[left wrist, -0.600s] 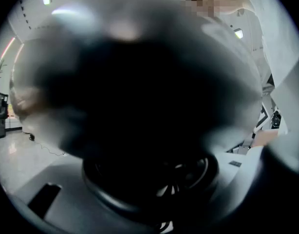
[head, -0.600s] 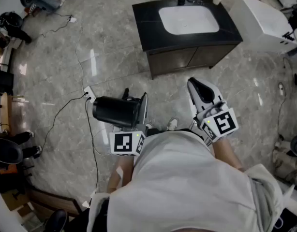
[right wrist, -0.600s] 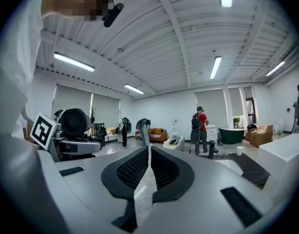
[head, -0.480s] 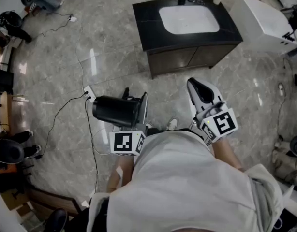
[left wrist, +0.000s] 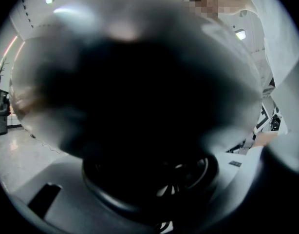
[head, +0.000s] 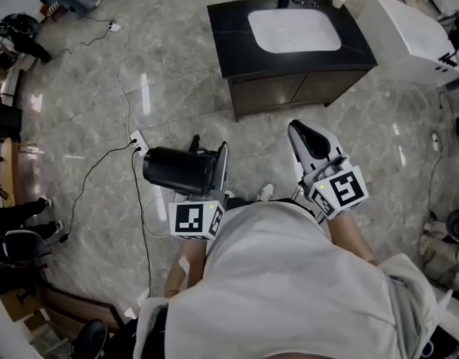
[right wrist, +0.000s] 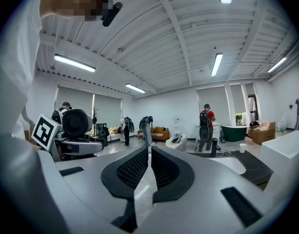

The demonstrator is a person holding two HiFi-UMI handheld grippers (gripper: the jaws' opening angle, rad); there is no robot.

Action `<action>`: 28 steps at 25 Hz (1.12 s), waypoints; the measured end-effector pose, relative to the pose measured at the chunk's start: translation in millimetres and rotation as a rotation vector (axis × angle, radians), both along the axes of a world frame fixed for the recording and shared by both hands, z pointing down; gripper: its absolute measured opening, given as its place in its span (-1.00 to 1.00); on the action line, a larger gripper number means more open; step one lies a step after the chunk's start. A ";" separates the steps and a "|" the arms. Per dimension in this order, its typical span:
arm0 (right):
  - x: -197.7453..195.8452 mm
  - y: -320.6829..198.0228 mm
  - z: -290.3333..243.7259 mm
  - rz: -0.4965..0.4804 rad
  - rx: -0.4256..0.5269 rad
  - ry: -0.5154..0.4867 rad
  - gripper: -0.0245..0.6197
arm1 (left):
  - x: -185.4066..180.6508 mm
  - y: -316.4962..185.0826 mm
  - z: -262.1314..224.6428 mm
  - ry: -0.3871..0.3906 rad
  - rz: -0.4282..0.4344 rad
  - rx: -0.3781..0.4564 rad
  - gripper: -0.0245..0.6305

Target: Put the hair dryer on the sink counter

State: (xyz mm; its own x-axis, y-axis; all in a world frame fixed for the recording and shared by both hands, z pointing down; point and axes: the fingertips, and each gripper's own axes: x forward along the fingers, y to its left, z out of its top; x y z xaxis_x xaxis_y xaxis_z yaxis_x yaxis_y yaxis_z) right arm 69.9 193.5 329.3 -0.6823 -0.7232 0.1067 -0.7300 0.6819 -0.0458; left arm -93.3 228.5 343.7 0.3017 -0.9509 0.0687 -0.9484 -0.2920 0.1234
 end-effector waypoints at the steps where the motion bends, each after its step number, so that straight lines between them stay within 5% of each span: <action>1: 1.7 -1.5 1.0 0.005 -0.005 -0.004 -0.78 | 0.2 -0.4 0.7 0.001 -0.001 0.000 -0.20; 28: 66.5 -44.3 21.8 0.029 -0.030 -0.018 -0.78 | 32.9 -18.1 11.0 -0.005 -0.093 -0.030 -0.19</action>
